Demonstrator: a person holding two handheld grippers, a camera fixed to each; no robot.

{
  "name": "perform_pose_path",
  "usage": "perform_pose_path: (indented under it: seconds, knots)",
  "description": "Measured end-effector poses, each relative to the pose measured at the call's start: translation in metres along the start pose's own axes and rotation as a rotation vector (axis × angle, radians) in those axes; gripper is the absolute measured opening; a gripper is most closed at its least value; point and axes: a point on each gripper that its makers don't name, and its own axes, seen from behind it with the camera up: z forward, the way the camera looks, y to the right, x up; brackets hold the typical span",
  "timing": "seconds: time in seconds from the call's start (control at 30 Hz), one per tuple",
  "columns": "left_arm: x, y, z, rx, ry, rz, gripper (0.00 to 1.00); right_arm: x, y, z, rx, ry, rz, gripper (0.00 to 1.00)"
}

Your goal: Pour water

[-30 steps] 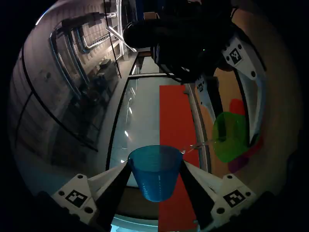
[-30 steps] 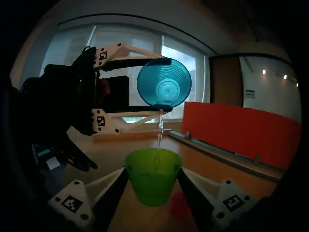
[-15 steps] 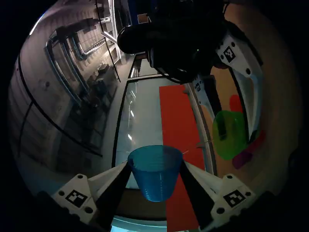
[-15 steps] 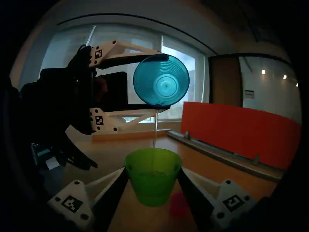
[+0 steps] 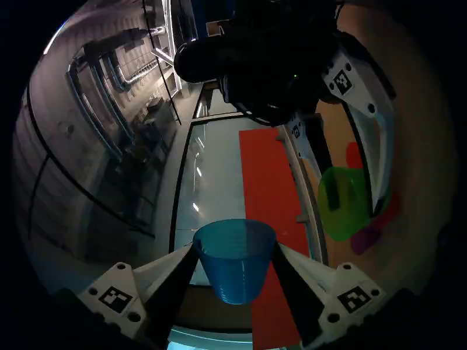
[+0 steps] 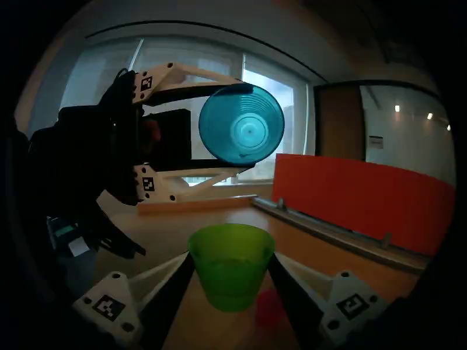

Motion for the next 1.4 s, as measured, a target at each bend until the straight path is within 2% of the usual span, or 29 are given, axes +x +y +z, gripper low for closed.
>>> perform_pose_path:
  seconds: [0.2, 0.3, 0.63, 0.9, 1.4]
  knots:
    - [-0.006, -0.002, 0.000, -0.001, -0.013, -0.065, 0.86, 0.002, 0.000, 0.000, -0.002, 0.002, -0.001, 0.89]
    - [-0.010, -0.002, 0.001, -0.003, -0.021, -0.127, 0.86, 0.002, 0.000, 0.000, -0.003, 0.003, -0.002, 0.89]
    - [-0.031, 0.000, 0.006, -0.018, -0.057, -0.438, 0.86, 0.003, 0.000, 0.001, -0.008, 0.004, -0.004, 0.89]
    - [-0.044, 0.005, 0.006, -0.029, -0.073, -0.661, 0.86, 0.006, 0.000, 0.001, -0.012, 0.009, -0.006, 0.89]
    - [-0.057, -0.010, 0.004, -0.018, -0.073, -1.136, 0.86, 0.008, 0.005, -0.003, -0.027, 0.014, -0.008, 0.89]
